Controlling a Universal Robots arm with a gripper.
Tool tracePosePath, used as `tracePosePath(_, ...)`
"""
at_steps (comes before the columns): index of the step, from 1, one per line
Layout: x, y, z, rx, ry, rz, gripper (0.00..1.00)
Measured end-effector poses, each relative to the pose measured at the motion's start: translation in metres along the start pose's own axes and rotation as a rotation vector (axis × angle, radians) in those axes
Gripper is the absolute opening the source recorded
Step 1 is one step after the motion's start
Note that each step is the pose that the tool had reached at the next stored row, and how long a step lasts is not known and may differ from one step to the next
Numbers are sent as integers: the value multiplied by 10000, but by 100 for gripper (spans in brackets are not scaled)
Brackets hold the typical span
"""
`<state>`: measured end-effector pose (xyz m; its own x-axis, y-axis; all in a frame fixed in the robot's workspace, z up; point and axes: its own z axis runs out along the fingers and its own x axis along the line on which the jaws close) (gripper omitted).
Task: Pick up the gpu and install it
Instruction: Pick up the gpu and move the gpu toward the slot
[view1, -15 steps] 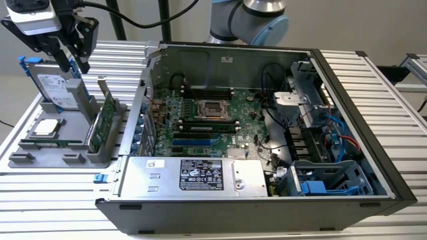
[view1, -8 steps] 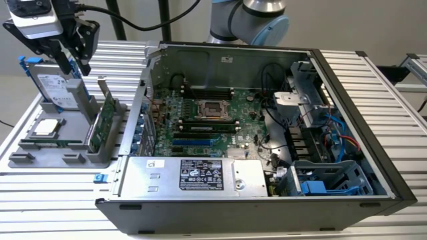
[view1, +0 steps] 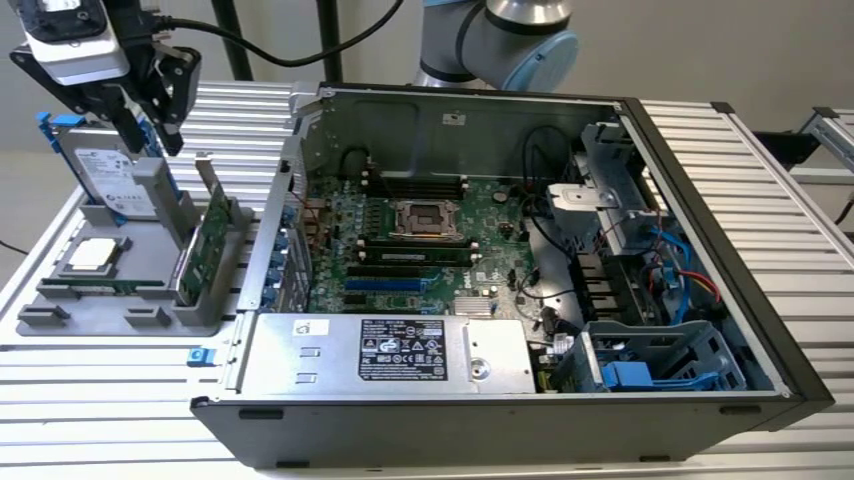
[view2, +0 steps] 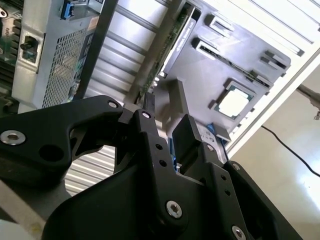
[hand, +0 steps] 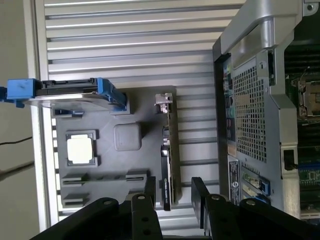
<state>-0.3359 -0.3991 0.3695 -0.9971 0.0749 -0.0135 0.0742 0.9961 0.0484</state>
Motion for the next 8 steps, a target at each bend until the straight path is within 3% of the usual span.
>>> tracePosePath(8, 1, -2, 49, 0, 0, 0, 100)
